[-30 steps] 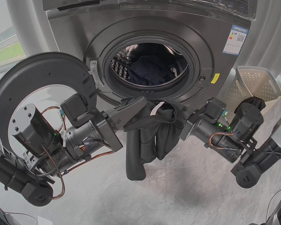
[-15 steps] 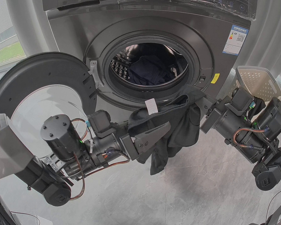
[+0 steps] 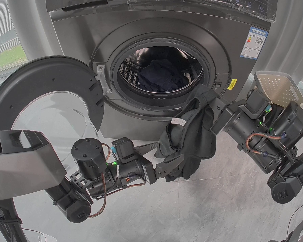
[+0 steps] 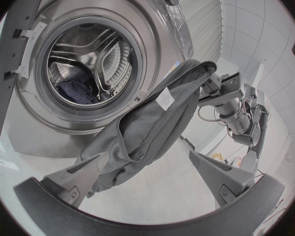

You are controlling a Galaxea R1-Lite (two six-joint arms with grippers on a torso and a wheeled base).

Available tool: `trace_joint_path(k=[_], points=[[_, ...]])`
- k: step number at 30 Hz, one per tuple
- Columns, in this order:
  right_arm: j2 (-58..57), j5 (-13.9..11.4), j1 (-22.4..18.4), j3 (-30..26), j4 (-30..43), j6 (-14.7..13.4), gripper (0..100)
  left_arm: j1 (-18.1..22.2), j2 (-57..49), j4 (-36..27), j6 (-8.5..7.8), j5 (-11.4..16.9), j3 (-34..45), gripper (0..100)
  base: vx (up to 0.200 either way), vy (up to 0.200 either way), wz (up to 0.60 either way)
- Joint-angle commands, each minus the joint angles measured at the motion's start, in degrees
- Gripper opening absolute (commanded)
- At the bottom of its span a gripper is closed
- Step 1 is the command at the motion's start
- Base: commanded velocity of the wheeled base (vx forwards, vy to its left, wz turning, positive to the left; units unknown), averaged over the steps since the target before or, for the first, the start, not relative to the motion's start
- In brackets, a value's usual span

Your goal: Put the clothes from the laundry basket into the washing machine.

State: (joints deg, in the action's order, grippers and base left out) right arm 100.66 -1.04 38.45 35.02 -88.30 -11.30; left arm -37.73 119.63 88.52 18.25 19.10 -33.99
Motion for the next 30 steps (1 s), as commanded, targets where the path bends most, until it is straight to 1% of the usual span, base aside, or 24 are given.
trace_joint_path(k=[1,2,5,6,8,12,16,17,21,22,23,26,30], points=[[0.86,0.07,-0.13,0.66,-0.03,0.05,0,0.64,1.84,-0.01,-0.06,0.06,0.33,100,0.000,0.000,0.00],[0.86,0.16,-0.22,1.01,0.23,0.05,0,0.64,2.01,-0.01,-0.06,0.06,0.50,100,0.000,0.000,0.00],[1.30,1.39,-0.22,1.98,0.41,0.05,0,0.64,2.19,-0.01,-1.29,0.06,0.94,100,0.000,0.000,0.00],[1.82,2.62,-0.13,2.77,0.23,0.05,0,0.64,2.81,-0.01,-2.52,0.06,1.20,100,0.000,0.000,0.00],[2.44,3.41,-0.04,3.65,-0.03,0.05,0,0.64,3.86,-0.01,-4.19,0.06,1.38,100,0.000,0.000,0.00],[2.53,3.41,-0.04,3.74,-0.03,0.05,0,0.82,6.23,-0.01,-6.65,0.06,1.47,100,0.000,0.000,0.00],[2.26,3.41,-0.04,3.74,0.05,0.05,0,2.40,8.25,-0.01,-8.14,0.06,0.76,100,0.000,0.000,0.00],[2.17,3.41,-0.04,3.82,0.05,0.05,0,2.66,9.22,-0.01,-8.93,0.06,0.24,100,0.000,0.000,0.00],[2.17,3.41,0.05,4.09,-0.03,0.05,0,3.19,11.95,-0.01,-11.13,-0.21,-1.78,100,0.000,0.000,0.00],[2.17,3.41,0.05,4.18,-0.03,0.05,0,3.19,12.12,-0.01,-11.31,-0.29,-1.87,100,0.000,0.000,0.00],[2.17,3.41,0.05,4.18,0.05,0.05,0,3.01,13.35,-0.01,-11.75,-1.26,-3.19,100,0.000,0.000,0.00],[2.17,3.41,0.13,4.18,-0.03,0.05,0,2.93,15.90,-0.01,-11.92,-2.32,-6.35,100,0.000,0.000,0.00],[2.17,3.50,0.40,4.09,-0.03,0.05,0,3.28,19.07,-0.01,-12.01,-4.78,-11.28,100,0.000,0.000,0.00]])
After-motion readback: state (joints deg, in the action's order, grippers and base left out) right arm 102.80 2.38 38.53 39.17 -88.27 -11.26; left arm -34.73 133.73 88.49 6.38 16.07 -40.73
